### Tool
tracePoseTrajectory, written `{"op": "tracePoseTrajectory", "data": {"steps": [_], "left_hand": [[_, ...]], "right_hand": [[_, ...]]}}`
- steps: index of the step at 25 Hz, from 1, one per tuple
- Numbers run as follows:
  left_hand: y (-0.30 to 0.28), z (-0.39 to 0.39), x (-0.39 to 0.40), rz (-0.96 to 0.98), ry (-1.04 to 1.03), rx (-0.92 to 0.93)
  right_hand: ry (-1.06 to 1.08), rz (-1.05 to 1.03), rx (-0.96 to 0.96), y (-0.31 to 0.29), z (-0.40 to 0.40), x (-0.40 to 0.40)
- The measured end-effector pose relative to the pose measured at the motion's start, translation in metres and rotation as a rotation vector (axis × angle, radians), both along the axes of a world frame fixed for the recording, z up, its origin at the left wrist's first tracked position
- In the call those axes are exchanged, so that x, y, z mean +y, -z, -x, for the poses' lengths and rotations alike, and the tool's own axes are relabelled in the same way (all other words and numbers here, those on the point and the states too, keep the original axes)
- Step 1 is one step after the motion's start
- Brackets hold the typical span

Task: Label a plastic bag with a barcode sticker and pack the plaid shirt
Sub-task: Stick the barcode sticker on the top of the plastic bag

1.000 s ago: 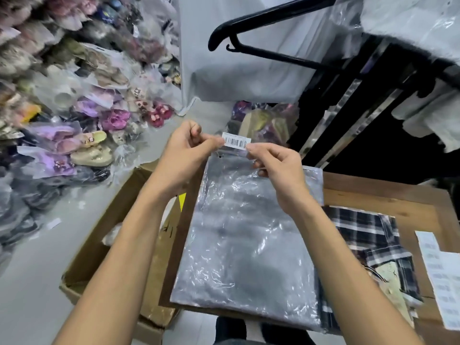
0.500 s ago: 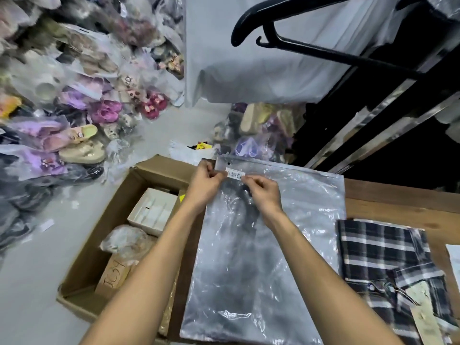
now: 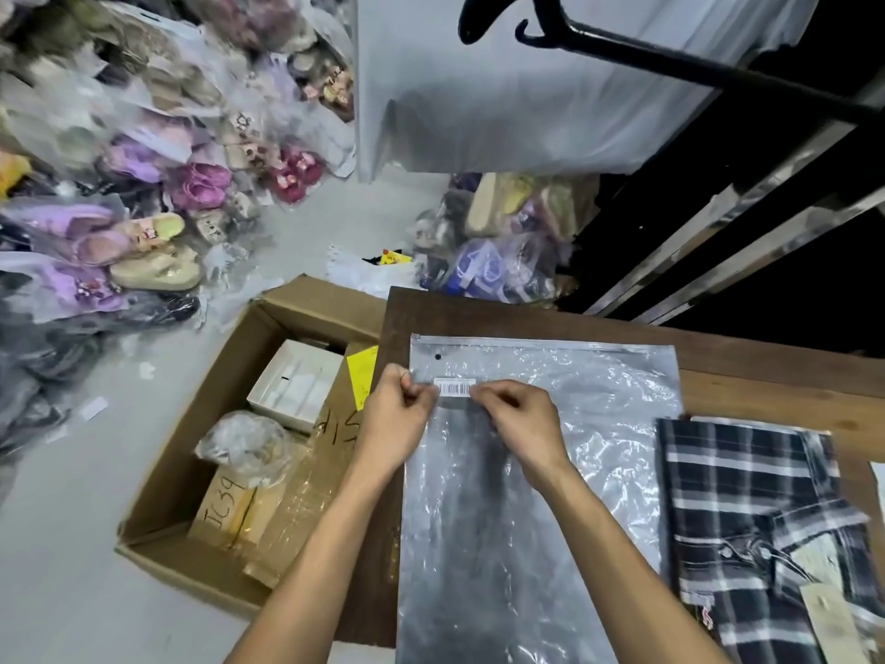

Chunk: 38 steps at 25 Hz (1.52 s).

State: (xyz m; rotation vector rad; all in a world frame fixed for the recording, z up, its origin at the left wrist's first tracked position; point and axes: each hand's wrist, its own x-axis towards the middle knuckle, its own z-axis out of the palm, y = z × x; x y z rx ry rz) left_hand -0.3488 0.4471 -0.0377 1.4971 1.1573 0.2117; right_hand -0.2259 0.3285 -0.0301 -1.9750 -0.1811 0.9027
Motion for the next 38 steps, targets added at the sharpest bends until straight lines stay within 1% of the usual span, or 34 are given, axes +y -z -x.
{"op": "tracePoseTrajectory", "data": {"steps": [4,6,10,15,22,29,34,38], "left_hand": [[-0.008,-0.007,0.014,-0.017,-0.080,-0.013],[-0.004,-0.009,0.022,-0.028,-0.093,-0.008],[-0.005,-0.017,0.027,-0.031,-0.079,-0.003],[0.004,-0.021,0.029,-0.087,-0.068,0.087],[0.004,-0.024,0.029,-0.102,-0.083,0.113],[0.006,-0.024,0.028,-0.134,-0.076,0.151],[0.003,-0.028,0.026,-0.191,-0.075,0.201],[0.002,-0.031,0.027,-0.188,-0.078,0.253]], "right_hand": [[-0.055,-0.012,-0.047,-0.005,-0.006,0.019],[-0.044,0.003,-0.061,-0.004,-0.010,0.032],[-0.040,0.125,-0.091,0.002,-0.014,0.044],[-0.036,0.221,-0.108,0.005,-0.012,0.044],[-0.009,0.257,-0.069,0.002,-0.009,0.046],[0.005,0.232,-0.043,0.001,-0.008,0.047],[0.003,0.239,-0.071,-0.002,-0.006,0.047],[0.002,0.254,-0.102,-0.005,-0.005,0.046]]}}
